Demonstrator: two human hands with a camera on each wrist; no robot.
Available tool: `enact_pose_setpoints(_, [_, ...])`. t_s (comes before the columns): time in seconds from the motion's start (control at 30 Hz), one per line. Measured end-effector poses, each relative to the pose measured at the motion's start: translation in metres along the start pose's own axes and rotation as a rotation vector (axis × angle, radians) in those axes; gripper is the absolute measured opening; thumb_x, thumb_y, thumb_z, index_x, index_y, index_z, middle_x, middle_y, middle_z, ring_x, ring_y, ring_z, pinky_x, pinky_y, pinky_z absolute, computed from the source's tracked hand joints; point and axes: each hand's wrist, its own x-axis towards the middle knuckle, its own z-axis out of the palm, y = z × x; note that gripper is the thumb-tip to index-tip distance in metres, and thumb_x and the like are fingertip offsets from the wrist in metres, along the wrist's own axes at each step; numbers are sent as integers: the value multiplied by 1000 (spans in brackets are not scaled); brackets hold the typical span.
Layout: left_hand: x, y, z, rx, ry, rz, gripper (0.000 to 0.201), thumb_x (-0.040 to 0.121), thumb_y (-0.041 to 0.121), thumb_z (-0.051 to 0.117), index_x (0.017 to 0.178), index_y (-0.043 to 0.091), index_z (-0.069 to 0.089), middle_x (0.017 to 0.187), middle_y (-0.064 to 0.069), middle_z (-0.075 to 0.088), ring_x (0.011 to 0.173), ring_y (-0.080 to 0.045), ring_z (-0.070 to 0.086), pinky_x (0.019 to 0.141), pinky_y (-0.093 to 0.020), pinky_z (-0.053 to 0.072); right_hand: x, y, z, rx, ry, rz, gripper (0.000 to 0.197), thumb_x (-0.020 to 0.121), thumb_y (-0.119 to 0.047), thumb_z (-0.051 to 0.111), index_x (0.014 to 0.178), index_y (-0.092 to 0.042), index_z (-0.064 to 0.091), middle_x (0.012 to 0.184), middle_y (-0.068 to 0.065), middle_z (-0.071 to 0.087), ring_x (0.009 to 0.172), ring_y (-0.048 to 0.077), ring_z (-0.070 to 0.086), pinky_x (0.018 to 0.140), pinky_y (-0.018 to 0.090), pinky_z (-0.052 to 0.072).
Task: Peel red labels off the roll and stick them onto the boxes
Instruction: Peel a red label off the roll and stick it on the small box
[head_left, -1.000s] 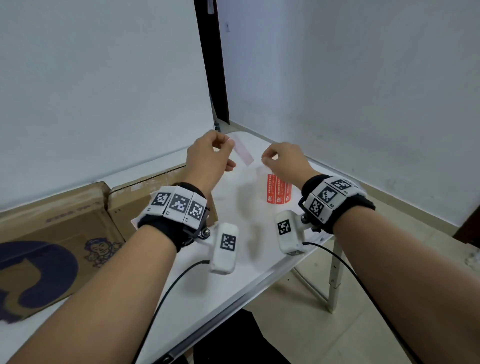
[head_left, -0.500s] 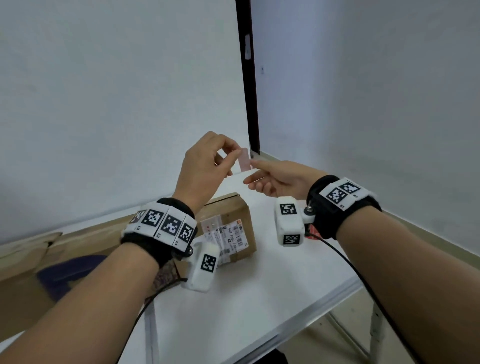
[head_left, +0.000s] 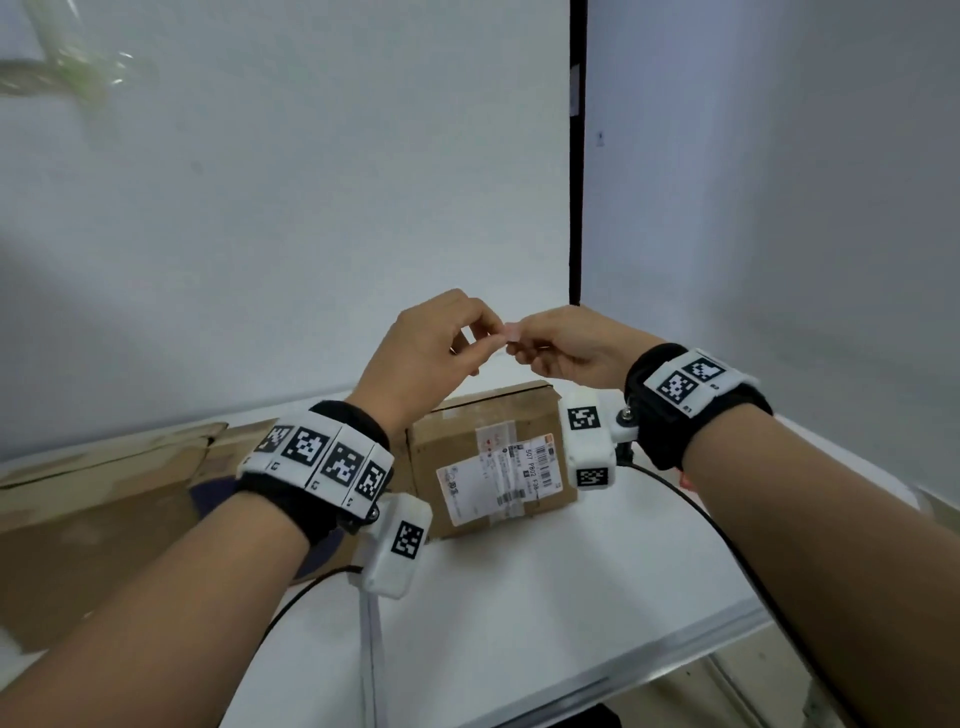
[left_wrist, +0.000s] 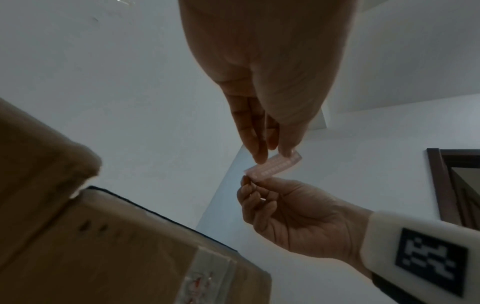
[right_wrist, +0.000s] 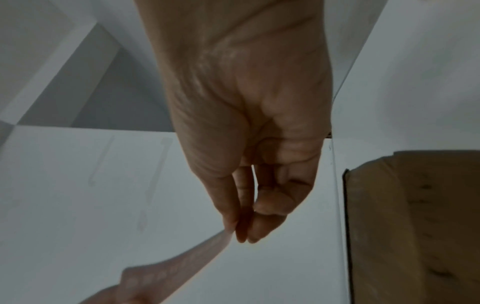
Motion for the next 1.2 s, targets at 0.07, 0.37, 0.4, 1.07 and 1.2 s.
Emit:
enact_pose_setpoints(0.07, [-5,-8,-1,45,-26,-35,8,88,39,63,86,31,64,87,10,63,68,-5,64,69,-21,52,7,7,3,-52,-22,-29,16,92,-19,61,90,-5,68,75,2,62,66,7,56,56,14,46])
enact_pose_setpoints(0.37, [-28,-35,31,97,-105,-215,20,94,36,56,102,21,66,95,6,73,90,-10,66,80,-28,52,28,31,13,-359,18,-171,14,92,-17,59,82,-12,66,75,3,64,66,9,59,62,15,49])
enact_pose_setpoints(0.4, [-29,-36,33,108,-113,-219,20,94,36,55,102,21,65,94,6,72,88,-11,65,78,-27,51,30,34,13,-385,29,-180,14,92,-17,59,81,-12,66,74,4,64,65,10,58,62,16,49])
enact_pose_setpoints(1.07, [-41,-30,49,160,-29,-289,19,94,45,52,98,29,63,85,8,76,74,-11,68,68,-30,53,30,59,14,-498,155,-226,14,89,-20,62,86,-9,69,70,0,69,60,5,61,63,16,46])
enact_pose_setpoints(1.2, [-46,-32,50,228,-46,-215,20,92,45,56,98,31,69,81,10,74,73,-9,66,66,-30,51,26,58,16,-525,141,-229,12,89,-19,62,83,-11,69,67,0,67,59,7,60,64,19,47])
